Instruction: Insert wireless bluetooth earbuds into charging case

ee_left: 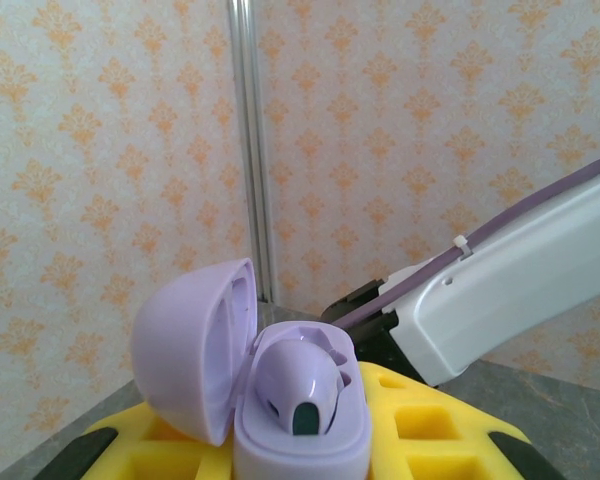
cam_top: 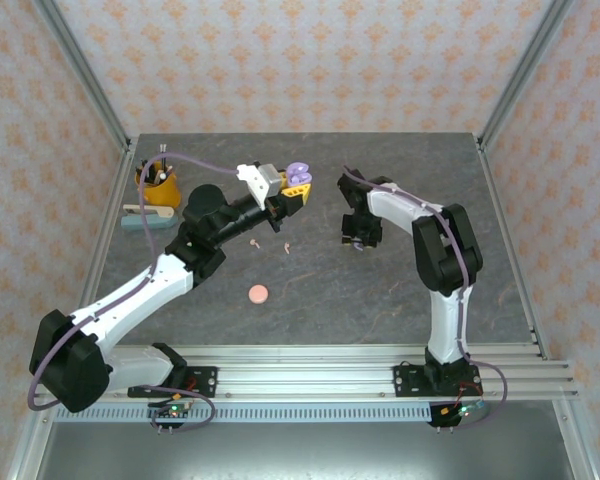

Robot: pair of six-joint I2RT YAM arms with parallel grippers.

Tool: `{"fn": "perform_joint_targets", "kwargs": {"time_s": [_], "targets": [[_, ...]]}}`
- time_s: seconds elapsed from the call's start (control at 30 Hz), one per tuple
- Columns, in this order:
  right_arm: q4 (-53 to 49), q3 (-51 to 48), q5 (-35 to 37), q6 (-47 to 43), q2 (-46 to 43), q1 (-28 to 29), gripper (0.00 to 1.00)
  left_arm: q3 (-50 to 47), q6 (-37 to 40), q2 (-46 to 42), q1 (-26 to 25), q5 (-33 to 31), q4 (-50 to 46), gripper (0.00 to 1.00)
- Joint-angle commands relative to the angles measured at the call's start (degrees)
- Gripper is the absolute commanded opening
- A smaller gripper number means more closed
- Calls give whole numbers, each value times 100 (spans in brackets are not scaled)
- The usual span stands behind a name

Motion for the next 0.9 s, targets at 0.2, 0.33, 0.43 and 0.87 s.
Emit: {"fn": "perform_joint_targets", "kwargs": {"time_s": [0.2,0.33,0.43,0.87], "targets": [[85,-79,-84,162,51,21,32,-9,36,-130,-58,-98,-24,0],[173,-250,-218,397,-86,21,27,13,36,-117,-59,-107,-24,0],[352,-468,-435,658,-267,29,23,17,46,-90,-55,-107,-19,0],[339,-485,-101,775,-194,38,29,15,19,-16,-56,-98,24,0]]}}
